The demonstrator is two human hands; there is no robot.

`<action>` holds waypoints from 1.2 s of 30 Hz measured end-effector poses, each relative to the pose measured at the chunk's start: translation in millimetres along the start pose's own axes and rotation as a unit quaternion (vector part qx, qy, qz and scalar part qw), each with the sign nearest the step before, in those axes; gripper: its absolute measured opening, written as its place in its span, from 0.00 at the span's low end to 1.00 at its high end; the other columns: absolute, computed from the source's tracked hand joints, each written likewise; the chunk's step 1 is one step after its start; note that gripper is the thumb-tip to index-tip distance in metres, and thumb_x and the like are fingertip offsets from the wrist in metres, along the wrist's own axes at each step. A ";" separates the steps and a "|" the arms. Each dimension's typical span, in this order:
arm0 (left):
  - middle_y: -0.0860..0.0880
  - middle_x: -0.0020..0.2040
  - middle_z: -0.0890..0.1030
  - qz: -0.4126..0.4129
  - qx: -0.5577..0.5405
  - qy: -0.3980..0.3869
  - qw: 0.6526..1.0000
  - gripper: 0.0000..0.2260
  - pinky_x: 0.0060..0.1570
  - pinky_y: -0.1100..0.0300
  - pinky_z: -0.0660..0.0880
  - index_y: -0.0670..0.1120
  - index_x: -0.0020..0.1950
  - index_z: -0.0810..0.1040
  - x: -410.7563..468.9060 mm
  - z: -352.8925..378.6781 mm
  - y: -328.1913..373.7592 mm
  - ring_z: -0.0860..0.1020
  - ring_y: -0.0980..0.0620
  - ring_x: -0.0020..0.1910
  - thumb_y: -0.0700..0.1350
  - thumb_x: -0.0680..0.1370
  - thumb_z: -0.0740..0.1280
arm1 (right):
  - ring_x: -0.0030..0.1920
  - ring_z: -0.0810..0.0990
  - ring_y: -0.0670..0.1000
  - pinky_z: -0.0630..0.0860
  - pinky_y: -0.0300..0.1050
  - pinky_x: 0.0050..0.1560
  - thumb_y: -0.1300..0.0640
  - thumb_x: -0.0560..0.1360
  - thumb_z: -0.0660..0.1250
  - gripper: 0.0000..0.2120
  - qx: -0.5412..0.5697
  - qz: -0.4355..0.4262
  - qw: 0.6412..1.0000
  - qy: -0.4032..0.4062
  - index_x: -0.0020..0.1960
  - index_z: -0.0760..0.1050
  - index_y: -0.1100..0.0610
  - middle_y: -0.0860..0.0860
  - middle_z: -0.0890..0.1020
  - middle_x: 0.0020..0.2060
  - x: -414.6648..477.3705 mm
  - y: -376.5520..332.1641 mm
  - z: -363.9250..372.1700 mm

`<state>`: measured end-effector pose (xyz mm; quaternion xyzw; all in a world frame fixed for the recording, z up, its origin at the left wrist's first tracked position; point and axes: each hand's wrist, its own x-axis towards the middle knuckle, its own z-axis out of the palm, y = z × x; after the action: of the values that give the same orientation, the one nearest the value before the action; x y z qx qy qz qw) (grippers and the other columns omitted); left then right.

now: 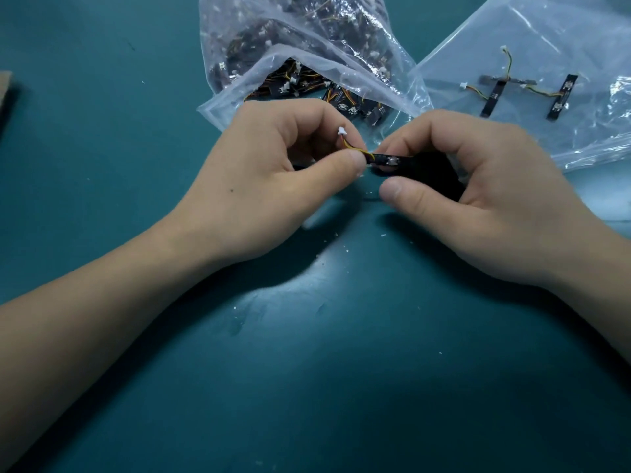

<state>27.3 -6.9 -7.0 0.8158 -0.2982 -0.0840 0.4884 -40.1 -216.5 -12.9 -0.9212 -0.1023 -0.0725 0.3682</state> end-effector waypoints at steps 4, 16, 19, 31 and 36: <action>0.48 0.38 0.82 -0.018 -0.019 -0.019 0.999 0.03 0.39 0.60 0.72 0.48 0.45 0.82 1.1 -1.7 -0.6 0.75 0.57 0.37 0.45 0.78 0.71 | 0.45 0.79 0.49 0.74 0.45 0.49 0.51 0.81 0.66 0.10 -0.010 -0.005 1.000 0.001 0.53 0.81 0.55 0.49 0.83 0.44 0.4 1.6 1.0; 0.49 0.34 0.82 0.004 0.018 -0.044 0.999 0.10 0.34 0.59 0.71 0.47 0.42 0.84 0.6 -0.8 -3.7 0.75 0.51 0.31 0.47 0.82 0.70 | 0.57 0.74 0.51 0.69 0.57 0.62 0.53 0.82 0.60 0.10 -0.077 -0.103 0.987 -0.095 0.47 0.77 0.55 0.46 0.79 0.57 3.2 3.1 -2.4; 0.57 0.30 0.78 -0.008 0.016 -0.014 1.000 0.14 0.32 0.69 0.66 0.49 0.40 0.84 0.4 0.5 -3.2 0.70 0.61 0.29 0.51 0.84 0.67 | 0.54 0.76 0.52 0.71 0.55 0.60 0.56 0.83 0.60 0.07 -0.045 -0.096 0.991 -0.080 0.48 0.75 0.53 0.48 0.80 0.53 3.4 4.3 -0.9; 0.54 0.37 0.82 0.022 0.019 -0.046 0.998 0.05 0.42 0.63 0.73 0.50 0.43 0.85 -0.2 -2.0 -2.9 0.78 0.59 0.38 0.44 0.78 0.73 | 0.51 0.76 0.52 0.69 0.41 0.56 0.58 0.82 0.61 0.07 -0.017 -0.078 0.994 -0.069 0.46 0.72 0.53 0.50 0.81 0.50 4.1 2.6 -1.6; 0.50 0.35 0.81 0.020 0.035 -0.040 0.998 0.06 0.38 0.62 0.72 0.46 0.42 0.83 -0.3 0.4 -3.1 0.77 0.50 0.36 0.43 0.78 0.71 | 0.52 0.77 0.52 0.71 0.44 0.57 0.56 0.80 0.64 0.04 -0.015 -0.083 0.995 -0.061 0.47 0.73 0.51 0.48 0.81 0.51 2.5 2.7 -1.4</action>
<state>28.1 -6.0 -10.0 0.8223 -0.3368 -0.0963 0.4485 -37.1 -219.0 -13.1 -0.9177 -0.1996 -0.0480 0.3401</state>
